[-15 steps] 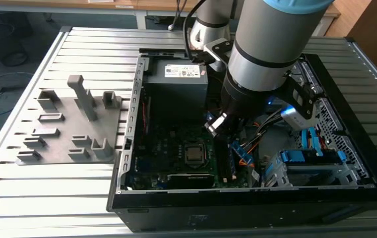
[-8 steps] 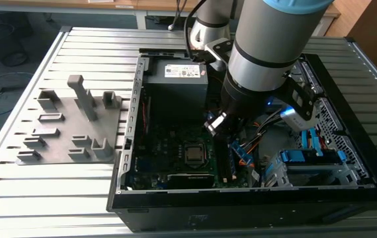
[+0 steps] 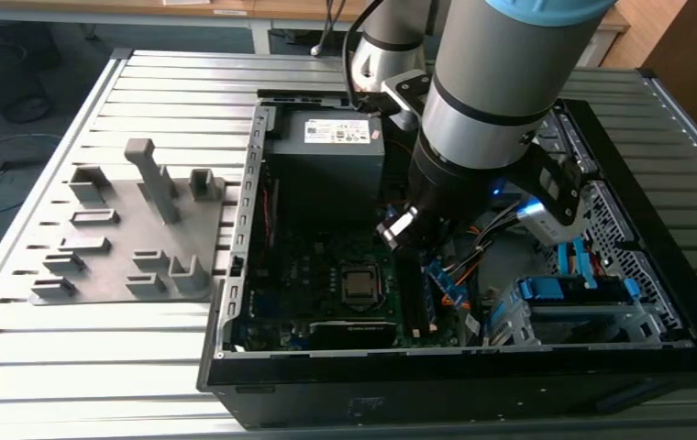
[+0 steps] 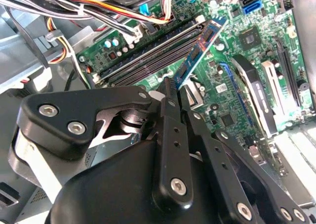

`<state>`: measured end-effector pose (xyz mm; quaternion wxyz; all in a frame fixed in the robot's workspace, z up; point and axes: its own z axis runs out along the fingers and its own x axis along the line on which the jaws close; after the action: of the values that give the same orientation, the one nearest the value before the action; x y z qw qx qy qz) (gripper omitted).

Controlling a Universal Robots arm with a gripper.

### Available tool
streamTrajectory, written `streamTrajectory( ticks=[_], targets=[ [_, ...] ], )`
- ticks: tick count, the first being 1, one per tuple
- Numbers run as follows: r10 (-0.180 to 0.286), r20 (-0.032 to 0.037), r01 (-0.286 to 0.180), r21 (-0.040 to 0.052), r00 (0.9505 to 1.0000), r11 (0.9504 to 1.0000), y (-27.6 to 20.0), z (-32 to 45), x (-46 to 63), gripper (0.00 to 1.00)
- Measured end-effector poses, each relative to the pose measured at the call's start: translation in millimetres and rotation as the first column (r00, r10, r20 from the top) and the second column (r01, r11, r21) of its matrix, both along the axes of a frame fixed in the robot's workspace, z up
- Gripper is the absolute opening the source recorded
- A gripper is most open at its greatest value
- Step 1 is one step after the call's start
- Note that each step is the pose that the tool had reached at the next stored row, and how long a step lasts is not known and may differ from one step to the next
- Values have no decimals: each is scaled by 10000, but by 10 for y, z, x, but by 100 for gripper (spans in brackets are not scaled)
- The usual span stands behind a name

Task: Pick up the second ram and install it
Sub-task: 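Insert the second ram into the second slot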

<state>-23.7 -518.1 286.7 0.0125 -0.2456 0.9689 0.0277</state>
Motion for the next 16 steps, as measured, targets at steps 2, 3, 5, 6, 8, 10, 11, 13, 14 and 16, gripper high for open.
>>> streamTrajectory(
  ticks=[2, 3, 5, 6, 8, 10, 11, 13, 14, 16],
  targets=[
    [-95, 0, 95, -1, 10000, 10000, 0, 0, 0, 14],
    [-141, 0, 141, -1, 9999, 9999, 0, 0, 0, 14],
    [-229, 0, 229, -1, 9997, 9997, 0, 0, 0, 14],
    [-273, 0, 273, 0, 9996, 9996, 0, 0, 0, 14],
    [-361, 0, 361, 0, 9993, 9993, 0, 0, 0, 14],
    [-441, 0, 441, 0, 9990, 9990, 0, 0, 0, 14],
    [-479, 0, 479, 0, 9989, 9989, 0, -1, 0, 14],
    [-556, 0, 556, -1, 9985, 9985, 0, 0, 0, 14],
    [-596, 0, 596, -1, 9982, 9982, 0, 0, 0, 14],
    [-685, 0, 685, 0, 9977, 9977, 0, -1, 0, 14]
  ],
)
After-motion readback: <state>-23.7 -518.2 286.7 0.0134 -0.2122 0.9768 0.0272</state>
